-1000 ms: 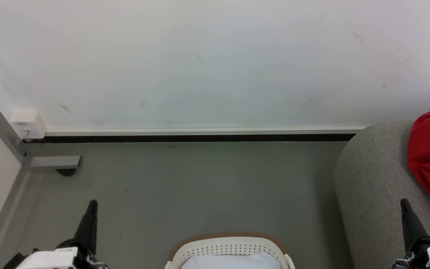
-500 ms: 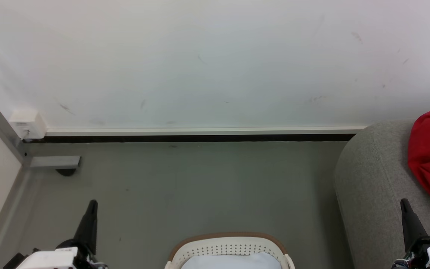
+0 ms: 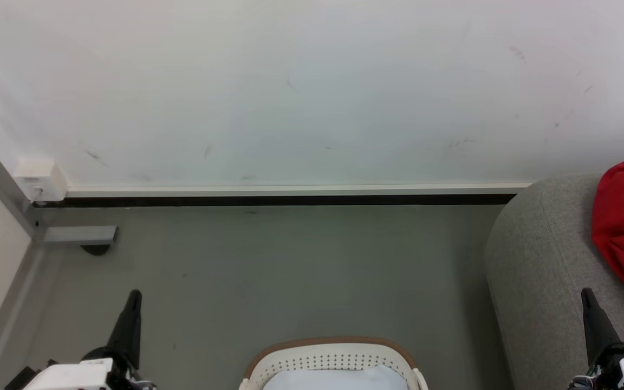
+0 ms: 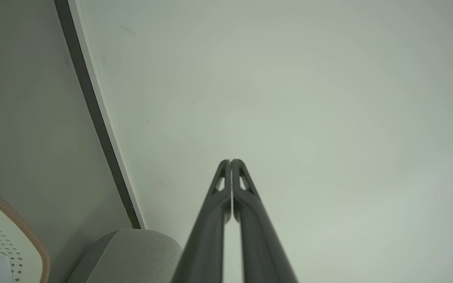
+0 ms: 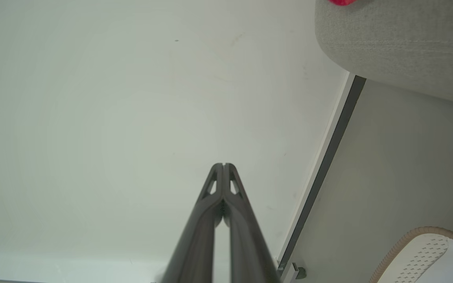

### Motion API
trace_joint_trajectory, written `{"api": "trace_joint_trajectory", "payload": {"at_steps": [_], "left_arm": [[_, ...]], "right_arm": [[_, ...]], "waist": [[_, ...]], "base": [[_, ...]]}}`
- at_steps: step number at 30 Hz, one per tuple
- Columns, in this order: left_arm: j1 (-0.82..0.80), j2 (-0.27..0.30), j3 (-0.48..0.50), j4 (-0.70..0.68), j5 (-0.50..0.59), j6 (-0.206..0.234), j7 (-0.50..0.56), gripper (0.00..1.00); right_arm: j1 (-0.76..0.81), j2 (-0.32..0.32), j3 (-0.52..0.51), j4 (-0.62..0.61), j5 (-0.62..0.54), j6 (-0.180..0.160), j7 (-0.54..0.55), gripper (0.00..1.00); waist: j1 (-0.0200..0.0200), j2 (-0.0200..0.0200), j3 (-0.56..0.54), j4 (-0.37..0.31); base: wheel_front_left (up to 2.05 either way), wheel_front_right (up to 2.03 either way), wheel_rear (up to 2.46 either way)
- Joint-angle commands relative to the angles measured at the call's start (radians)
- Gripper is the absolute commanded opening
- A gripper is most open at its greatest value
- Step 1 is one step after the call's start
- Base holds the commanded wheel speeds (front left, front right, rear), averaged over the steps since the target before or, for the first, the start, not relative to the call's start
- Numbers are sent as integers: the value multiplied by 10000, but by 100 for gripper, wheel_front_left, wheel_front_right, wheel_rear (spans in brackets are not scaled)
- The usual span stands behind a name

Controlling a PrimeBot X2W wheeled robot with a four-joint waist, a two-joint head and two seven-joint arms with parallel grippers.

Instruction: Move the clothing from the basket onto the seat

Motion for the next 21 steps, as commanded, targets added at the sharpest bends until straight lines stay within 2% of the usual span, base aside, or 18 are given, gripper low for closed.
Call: {"api": "trace_joint_trajectory", "payload": {"at_steps": [1, 21], "left_arm": [[-89, 17, 18, 1, -139, -65, 39, 0], [-89, 17, 17, 1, -139, -65, 39, 0]], "right_arm": [[-128, 15, -47, -34, -68, -23, 6, 0], [-129, 23, -57, -34, -82, -21, 19, 0]], "waist": [[0, 0, 0, 0], [0, 0, 0, 0]], "base": [[0, 0, 0], [0, 0, 0]]}}
